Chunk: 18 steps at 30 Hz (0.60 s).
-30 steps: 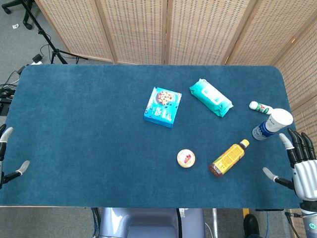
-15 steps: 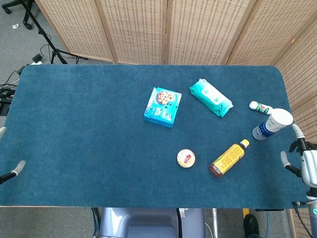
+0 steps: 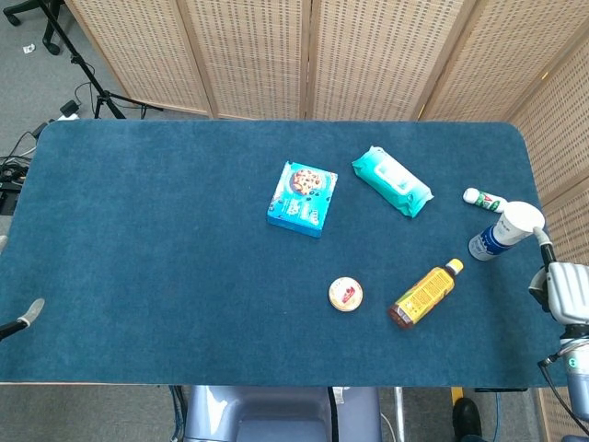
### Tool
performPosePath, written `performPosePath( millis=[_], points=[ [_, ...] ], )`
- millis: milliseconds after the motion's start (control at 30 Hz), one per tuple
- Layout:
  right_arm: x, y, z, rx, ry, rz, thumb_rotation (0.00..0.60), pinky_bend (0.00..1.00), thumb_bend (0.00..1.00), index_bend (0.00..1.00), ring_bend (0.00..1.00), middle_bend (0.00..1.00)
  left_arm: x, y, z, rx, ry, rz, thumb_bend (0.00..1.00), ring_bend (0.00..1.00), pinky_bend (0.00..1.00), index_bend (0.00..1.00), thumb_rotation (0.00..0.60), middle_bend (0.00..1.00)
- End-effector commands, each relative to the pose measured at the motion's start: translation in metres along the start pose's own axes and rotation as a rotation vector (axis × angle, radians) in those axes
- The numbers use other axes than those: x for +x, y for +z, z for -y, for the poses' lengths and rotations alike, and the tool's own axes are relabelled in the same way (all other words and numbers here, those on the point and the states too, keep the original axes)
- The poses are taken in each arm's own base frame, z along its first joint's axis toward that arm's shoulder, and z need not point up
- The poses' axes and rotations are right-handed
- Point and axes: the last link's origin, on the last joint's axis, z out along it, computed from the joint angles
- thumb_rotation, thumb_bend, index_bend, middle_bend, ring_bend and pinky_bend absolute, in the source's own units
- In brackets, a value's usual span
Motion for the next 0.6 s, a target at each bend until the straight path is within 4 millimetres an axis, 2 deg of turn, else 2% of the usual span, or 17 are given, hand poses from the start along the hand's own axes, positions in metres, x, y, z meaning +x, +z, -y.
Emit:
performPosePath(
  millis=[33, 333, 600],
  points=[
    [-0.003, 0.001, 0.003, -0.003, 0.004, 0.010, 0.600, 0.99, 1.00, 0.00, 0.87, 0.82, 0.000, 0.000, 0.000, 0.001, -0.001, 0.000, 0.22, 0.00, 0.00, 0.00, 0.600, 0.00],
    [-0.012, -0.001, 0.004, -0.011, 0.008, 0.019, 0.600, 1.00, 1.00, 0.00, 0.87, 0.82, -0.001, 0.000, 0.001, 0.004, 0.002, 0.005, 0.22, 0.00, 0.00, 0.00, 0.600, 0.00],
    [-0.012, -0.001, 0.002, -0.014, 0.009, 0.012, 0.600, 0.99, 1.00, 0.00, 0.87, 0.82, 0.000, 0.000, 0.001, 0.006, 0.001, 0.005, 0.22, 0.00, 0.00, 0.00, 0.600, 0.00]
  ],
)
